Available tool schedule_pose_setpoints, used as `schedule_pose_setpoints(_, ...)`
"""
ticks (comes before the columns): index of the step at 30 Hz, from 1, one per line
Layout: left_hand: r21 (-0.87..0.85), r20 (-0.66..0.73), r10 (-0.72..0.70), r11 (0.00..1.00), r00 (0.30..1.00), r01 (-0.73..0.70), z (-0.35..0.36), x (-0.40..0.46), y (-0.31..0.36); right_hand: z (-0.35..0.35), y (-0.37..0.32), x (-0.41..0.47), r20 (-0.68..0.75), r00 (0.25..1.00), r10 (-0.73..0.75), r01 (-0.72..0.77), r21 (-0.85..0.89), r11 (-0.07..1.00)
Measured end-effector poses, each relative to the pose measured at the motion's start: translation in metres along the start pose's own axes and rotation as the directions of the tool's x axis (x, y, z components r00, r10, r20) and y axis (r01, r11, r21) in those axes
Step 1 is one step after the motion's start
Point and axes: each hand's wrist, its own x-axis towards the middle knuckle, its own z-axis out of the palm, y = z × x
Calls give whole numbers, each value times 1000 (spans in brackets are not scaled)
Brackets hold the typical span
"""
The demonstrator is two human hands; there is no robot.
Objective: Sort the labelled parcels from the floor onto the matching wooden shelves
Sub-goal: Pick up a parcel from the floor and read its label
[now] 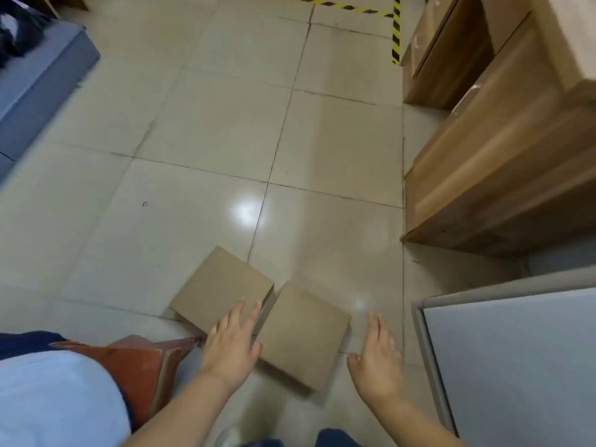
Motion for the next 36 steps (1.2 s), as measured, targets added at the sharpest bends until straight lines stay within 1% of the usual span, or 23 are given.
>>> schedule_pose_setpoints(2, -28, 27, -19, 999, 999, 20, 35, 21, -6, 33, 5, 22, -18, 999, 36, -36, 13, 999)
schedule_pose_setpoints(4, -21, 41, -6, 1000, 999, 7, 73, 42, -14, 68, 12, 45, -3, 998, 62, -62, 54, 997)
schedule_pose_setpoints(6, -1, 57, 7, 1000, 998, -7, 108, 62, -20, 105, 18, 65, 54, 992, 112, -119, 165, 979)
schedule_pose_setpoints(8, -4, 59, 11, 1000, 998, -11, 138, 82, -28, 134, 24, 82, 82, 987, 137, -155, 276, 949)
schedule_pose_setpoints(10, -13, 85, 1, 1000, 996, 1, 163, 103, -31, 160, 31, 100, 92, 987, 135, -157, 305, 939)
schedule_pose_setpoints(14, -140, 163, -18, 989, 986, 41, 202, 133, -32, 199, 44, 123, 136, 979, 154, -191, 335, 922)
schedule_pose_setpoints(16, -145, 194, 15, 989, 981, 13, 216, 144, -30, 212, 48, 132, 150, 973, 173, -218, 377, 900)
schedule_pose_setpoints(18, -140, 215, 51, 990, 975, -21, 224, 154, -27, 224, 50, 141, 166, 964, 210, -261, 422, 868)
schedule_pose_setpoints(21, -249, 220, 2, 967, 975, 54, 230, 168, -23, 237, 50, 155, 191, 942, 274, -334, 525, 783)
schedule_pose_setpoints(23, -280, 231, -26, 955, 973, 92, 231, 175, -17, 244, 48, 162, 211, 928, 306, -370, 602, 708)
schedule_pose_setpoints(26, -317, 223, -61, 939, 973, 131, 228, 177, -7, 242, 46, 165, 274, 892, 359, -447, 651, 614)
schedule_pose_setpoints(28, -343, 210, -83, 927, 974, 153, 218, 175, -1, 229, 46, 162, 292, 878, 381, -472, 667, 577)
schedule_pose_setpoints(32, -374, 172, -55, 920, 983, 117, 172, 164, 12, 176, 47, 149, 273, 882, 385, -452, 721, 525)
schedule_pose_setpoints(36, -412, 130, -36, 907, 991, 87, 97, 138, 37, 104, 39, 124, 217, 914, 341, -374, 776, 507)
